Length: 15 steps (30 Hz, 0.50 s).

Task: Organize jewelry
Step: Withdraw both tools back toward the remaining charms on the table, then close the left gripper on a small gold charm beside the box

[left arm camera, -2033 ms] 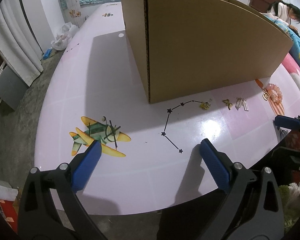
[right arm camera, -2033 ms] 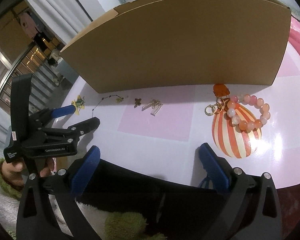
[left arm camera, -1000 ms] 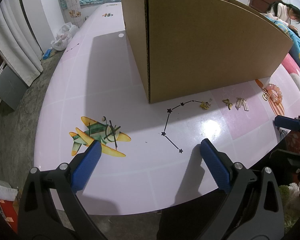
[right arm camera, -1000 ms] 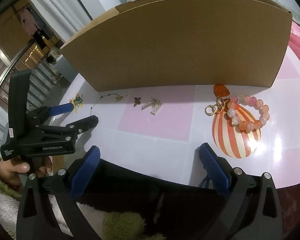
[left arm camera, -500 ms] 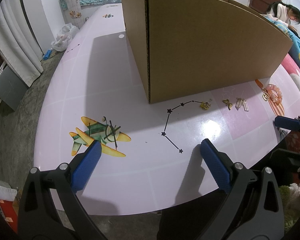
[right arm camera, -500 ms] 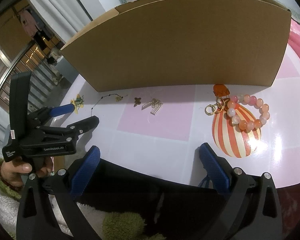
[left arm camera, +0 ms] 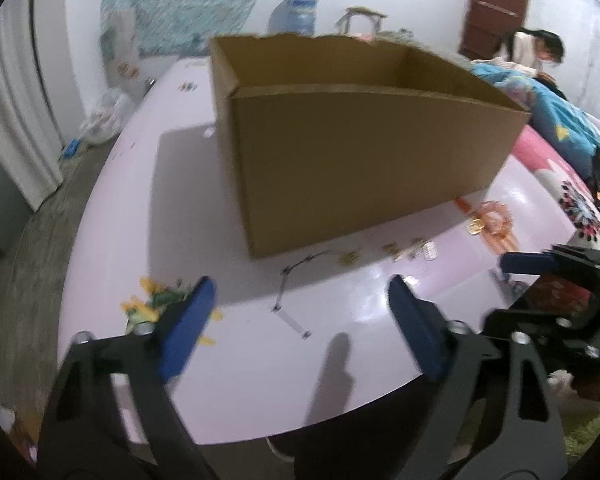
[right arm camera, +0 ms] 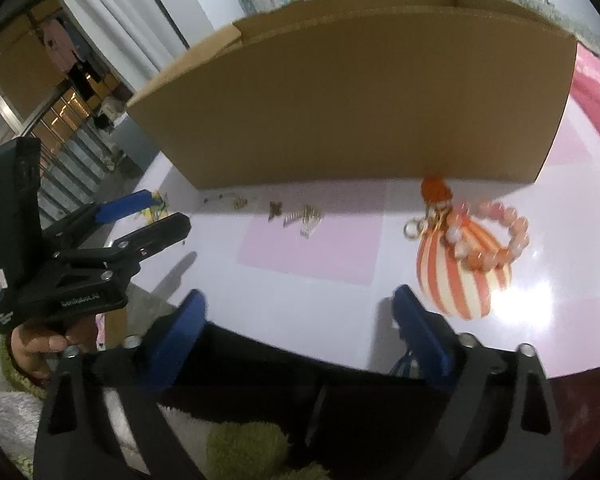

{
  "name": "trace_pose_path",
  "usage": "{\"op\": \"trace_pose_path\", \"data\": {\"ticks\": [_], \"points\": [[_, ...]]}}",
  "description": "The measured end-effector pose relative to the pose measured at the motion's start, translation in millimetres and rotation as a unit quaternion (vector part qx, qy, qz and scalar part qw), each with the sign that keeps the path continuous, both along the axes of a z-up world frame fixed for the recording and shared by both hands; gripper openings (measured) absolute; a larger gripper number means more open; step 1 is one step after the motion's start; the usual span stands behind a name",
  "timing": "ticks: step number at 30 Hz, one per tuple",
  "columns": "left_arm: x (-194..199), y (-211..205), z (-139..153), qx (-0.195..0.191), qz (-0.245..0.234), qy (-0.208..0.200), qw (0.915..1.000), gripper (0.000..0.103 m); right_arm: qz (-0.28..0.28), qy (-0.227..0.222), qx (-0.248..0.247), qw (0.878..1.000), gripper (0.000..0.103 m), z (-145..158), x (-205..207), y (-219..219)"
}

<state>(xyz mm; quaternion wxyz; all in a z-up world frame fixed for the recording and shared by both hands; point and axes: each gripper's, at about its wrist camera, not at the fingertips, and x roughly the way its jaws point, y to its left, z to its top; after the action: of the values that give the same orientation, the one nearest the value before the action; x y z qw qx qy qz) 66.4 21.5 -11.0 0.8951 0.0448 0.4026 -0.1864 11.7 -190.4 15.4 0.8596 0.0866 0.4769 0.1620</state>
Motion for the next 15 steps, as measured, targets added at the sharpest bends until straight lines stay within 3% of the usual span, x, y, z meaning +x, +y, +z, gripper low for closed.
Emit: {"op": "trace_pose_path", "data": {"ticks": [8, 15], "points": [[8.2, -25.9, -1.6, -0.009, -0.050, 0.008, 0.9987, 0.040, -0.006, -0.024, -0.019, 1.000, 0.063, 6.2, 8.5, -5.8], [17.3, -41.6, -13.9, 0.016, -0.062, 0.021, 0.9977, 0.023, -0.004, -0.012, -0.019, 1.000, 0.060, -0.1, 14.4, -4.9]]}}
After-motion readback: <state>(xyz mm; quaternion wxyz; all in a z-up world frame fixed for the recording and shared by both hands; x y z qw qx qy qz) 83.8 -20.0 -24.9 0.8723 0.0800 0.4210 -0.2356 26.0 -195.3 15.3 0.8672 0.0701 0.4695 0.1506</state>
